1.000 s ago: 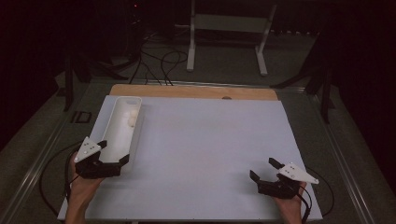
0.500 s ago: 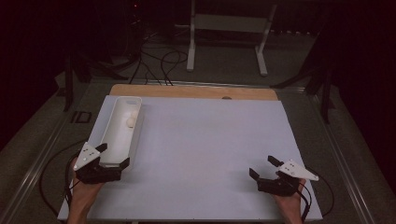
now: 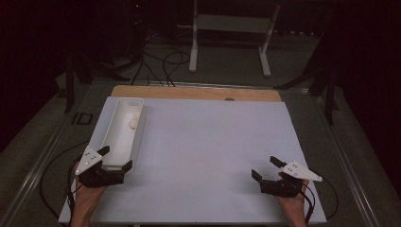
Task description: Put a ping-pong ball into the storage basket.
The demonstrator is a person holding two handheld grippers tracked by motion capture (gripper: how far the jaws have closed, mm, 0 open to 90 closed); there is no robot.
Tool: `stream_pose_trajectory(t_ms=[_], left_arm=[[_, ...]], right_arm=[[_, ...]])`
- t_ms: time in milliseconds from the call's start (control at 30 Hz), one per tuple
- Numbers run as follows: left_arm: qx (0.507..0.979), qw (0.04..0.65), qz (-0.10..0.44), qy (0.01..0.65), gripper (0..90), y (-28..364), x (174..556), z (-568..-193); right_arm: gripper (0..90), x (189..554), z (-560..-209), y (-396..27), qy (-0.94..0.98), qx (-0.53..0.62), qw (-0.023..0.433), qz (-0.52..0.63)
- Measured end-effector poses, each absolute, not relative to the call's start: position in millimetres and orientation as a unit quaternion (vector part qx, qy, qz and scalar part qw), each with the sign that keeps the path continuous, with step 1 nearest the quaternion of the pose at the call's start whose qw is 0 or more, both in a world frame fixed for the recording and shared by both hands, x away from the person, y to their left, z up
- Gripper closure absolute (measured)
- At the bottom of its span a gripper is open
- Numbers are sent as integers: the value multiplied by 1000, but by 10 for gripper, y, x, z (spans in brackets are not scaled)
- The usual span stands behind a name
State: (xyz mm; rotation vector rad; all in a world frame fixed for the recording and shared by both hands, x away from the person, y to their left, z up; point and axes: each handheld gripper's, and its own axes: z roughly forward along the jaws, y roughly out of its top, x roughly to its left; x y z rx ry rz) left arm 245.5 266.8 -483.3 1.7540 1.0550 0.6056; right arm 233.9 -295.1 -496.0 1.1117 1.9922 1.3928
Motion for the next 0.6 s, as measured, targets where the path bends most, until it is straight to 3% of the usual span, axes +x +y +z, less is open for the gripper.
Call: stream_pose_trajectory(t_ms=[600], left_arm=[[726,470,254,433,3,2686,2445,-4870]], right_arm=[[76,2333,-4975,-2931,727,404,231,505]])
